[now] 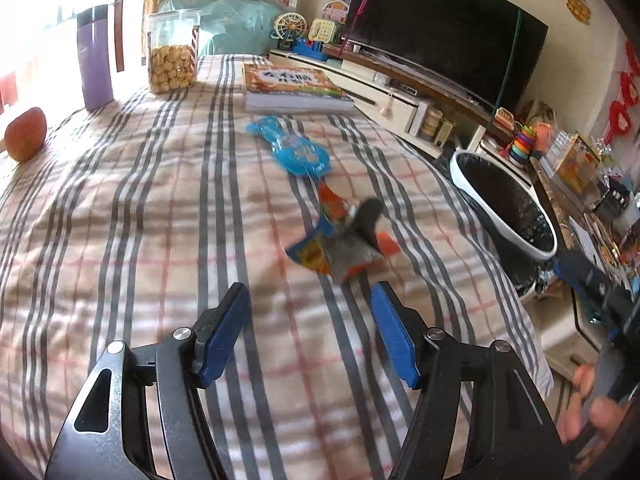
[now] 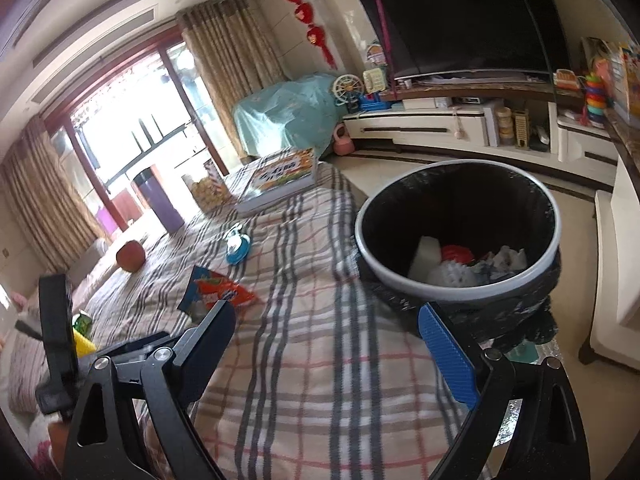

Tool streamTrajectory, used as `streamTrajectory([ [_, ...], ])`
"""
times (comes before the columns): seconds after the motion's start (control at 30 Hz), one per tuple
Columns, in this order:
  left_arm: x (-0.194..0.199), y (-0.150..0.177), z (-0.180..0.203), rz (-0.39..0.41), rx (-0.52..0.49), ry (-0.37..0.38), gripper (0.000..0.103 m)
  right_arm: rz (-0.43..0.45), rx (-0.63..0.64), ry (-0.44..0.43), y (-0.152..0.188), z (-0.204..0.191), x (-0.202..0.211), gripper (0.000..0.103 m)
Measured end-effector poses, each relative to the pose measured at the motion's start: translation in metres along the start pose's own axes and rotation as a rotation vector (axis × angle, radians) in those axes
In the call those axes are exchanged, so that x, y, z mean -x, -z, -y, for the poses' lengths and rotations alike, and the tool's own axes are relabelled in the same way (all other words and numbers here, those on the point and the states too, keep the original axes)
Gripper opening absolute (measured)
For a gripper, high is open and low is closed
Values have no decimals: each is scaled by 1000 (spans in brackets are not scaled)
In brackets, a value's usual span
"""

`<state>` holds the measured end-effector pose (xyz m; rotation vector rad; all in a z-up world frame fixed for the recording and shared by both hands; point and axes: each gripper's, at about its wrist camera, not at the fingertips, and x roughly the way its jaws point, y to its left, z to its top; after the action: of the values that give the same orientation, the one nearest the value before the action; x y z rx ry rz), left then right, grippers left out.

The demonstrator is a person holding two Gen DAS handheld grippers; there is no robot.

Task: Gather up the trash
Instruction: 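Move both open tools back toward the items on the bed, then grasp the orange chip bag with the left tool while the right tool grasps the blue bottle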

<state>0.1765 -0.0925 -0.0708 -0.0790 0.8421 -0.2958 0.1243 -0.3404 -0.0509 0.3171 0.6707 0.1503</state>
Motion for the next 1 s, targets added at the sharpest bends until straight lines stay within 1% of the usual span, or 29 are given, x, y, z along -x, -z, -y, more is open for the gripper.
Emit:
streamTrajectory([
  [0.13, -15, -9, -5, -3, -1, 4, 64, -20, 4, -1, 2, -3, -5, 94],
  [0.23, -25, -16, -6, -13, 1, 19, 55, -29, 7, -5, 4, -6, -9, 94],
  [0.27, -27, -17, -6, -14, 0, 29, 44, -31, 9, -5, 4, -7, -10, 94],
  [0.3, -31, -18, -5, -18, -7, 41, 29, -32, 11, -5, 4, -8, -11, 94],
  [0.33, -34, -19, -4, -28, -19, 58, 20, -36, 16, -3, 4, -10, -14, 94],
  [0.37, -36, -19, -4, -35, -24, 68, 17, -40, 19, -2, 3, -11, -16, 94],
  [0.47, -29, -19, -8, -12, -15, 85, 17, -50, 32, -18, 1, -20, -23, 94],
  [0.6, -13, -18, -26, 20, -2, 52, 17, -53, 95, -25, -5, -39, -41, 94],
  [0.7, -2, -17, -51, 34, 52, 20, 17, -93, 126, -60, -9, -53, -62, 94],
  [0.8, 7, -15, -82, 56, 122, -30, 17, -135, 152, -100, -14, -69, -91, 93],
  [0.9, 7, -12, -106, 60, 185, -71, 17, -159, 178, -107, -22, -86, -120, 93],
  [1.0, -2, -5, -122, 36, 236, -83, 17, -204, 227, -106, -32, -104, -150, 92],
])
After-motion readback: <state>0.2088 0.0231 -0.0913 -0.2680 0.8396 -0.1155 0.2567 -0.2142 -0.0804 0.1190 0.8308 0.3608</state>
